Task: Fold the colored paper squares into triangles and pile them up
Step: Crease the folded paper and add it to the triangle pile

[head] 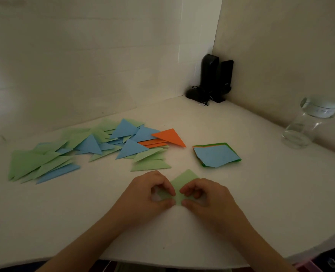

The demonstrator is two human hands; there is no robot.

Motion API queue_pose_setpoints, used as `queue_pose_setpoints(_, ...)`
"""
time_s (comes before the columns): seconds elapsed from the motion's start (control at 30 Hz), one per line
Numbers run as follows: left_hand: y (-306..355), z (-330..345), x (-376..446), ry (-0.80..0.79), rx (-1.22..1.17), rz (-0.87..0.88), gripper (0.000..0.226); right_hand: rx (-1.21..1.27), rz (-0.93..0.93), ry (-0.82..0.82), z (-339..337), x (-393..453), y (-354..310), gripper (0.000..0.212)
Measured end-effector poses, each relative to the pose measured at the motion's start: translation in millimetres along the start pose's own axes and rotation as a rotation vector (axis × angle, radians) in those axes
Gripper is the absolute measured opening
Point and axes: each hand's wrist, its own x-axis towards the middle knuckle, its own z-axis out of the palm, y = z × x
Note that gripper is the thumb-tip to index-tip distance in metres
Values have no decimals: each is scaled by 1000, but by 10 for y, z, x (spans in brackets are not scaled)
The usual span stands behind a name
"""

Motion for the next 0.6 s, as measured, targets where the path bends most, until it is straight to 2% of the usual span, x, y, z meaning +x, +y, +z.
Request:
queue_pose_setpoints(0.13,-23,-45,21,-44,-11,-23,23,23,15,-50,-66,10,17,22)
queue_pose_setpoints(0.27,-54,-107,34,-122,-24,-10,28,26,13,6,-27,-8,-15,9)
queue_pose_setpoints(0.37,-57,-173,3,-202,-30,34,40,-89,-2,2,64,-15,-33,39)
queue_pose_setpoints(0.43,-43,-199,-13,-217,-33,77,42,-206,-11,-21,90,-13,-52,47)
queue_pose_setpoints(0.53,-1,-195,-26,-193,2,170,42,-228,-9,-78,59,1,-63,25)
queue_pose_setpoints(0.6,6,-159,-28,-153,56,240,42,-140,-38,-95,12,33,-47,26)
